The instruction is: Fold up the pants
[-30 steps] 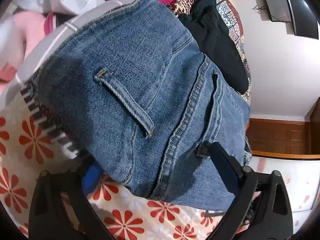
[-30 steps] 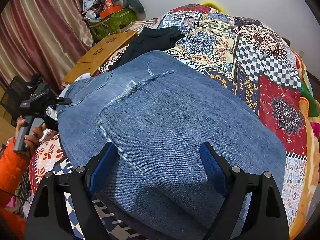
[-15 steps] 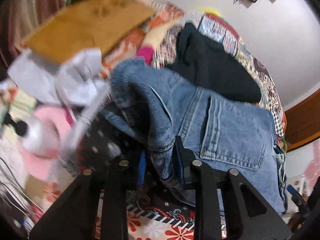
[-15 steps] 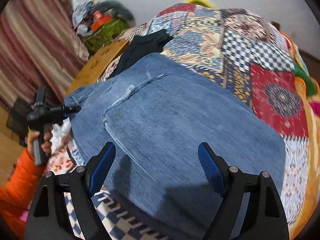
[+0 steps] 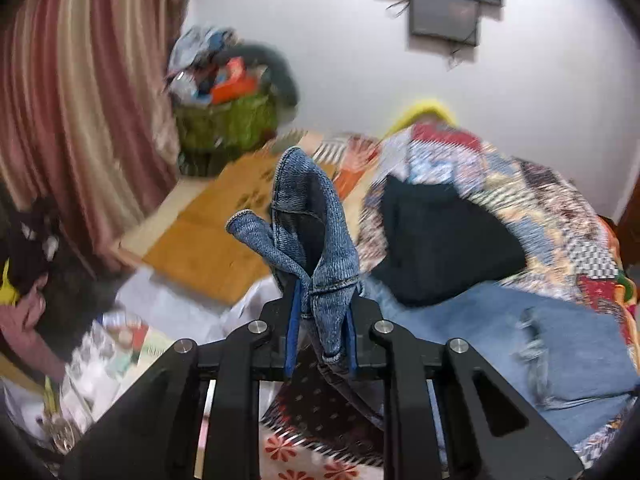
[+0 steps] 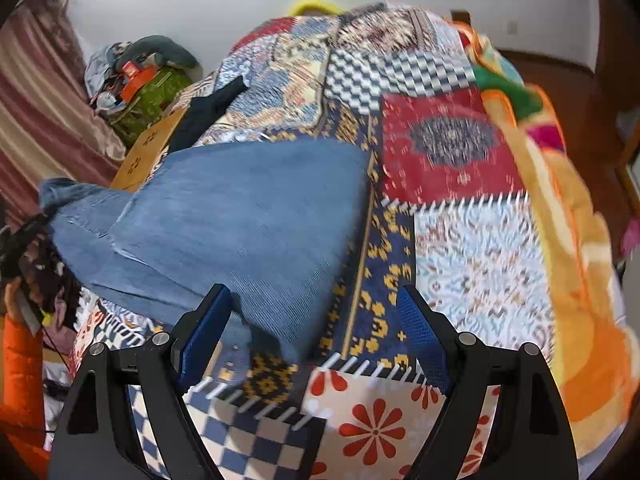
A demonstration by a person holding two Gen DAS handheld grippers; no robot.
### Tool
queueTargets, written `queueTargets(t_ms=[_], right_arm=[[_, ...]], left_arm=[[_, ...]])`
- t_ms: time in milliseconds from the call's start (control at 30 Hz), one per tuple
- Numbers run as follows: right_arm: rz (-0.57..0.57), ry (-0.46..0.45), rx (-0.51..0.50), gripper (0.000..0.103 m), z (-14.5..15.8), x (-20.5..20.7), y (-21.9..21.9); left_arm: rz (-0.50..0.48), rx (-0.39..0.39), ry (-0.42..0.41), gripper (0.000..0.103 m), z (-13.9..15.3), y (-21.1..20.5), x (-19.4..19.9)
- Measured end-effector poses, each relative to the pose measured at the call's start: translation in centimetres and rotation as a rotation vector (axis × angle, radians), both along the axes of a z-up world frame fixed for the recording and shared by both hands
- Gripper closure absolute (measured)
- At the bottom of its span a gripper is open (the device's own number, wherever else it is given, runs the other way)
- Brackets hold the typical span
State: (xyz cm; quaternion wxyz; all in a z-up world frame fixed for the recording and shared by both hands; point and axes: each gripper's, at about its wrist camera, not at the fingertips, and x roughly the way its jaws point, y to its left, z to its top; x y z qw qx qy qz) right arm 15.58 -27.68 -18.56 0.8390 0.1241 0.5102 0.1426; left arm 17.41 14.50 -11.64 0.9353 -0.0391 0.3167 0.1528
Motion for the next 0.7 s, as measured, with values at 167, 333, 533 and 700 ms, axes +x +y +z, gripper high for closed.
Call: queueTargets(t_ms=[167,333,533,700], right_arm=[[0.021,0.057,0.046,0.022,-2.4,0.7,0.7],[0.059,0.014,0.056,0.027,-2.0,0.6,1.2],[0.077,-0.013,0.073,0.033,-2.1,0.3,0.9],[0.082,-0.013,0.089,0.034,-2.0,0.4,0.9]], left_arm=[[-0.133,0.015,-0.094,0.085,4.5,-5.3,1.1],[-0.303,0.01,-0.17,0.086,8.2,-12.1,2.2],[-0.509,-0.092,-0.192,0.087,9.2,-20.9,3.9],[-0.675,-0.163,-0.063,0.087,5.7,-27.8,4.8]])
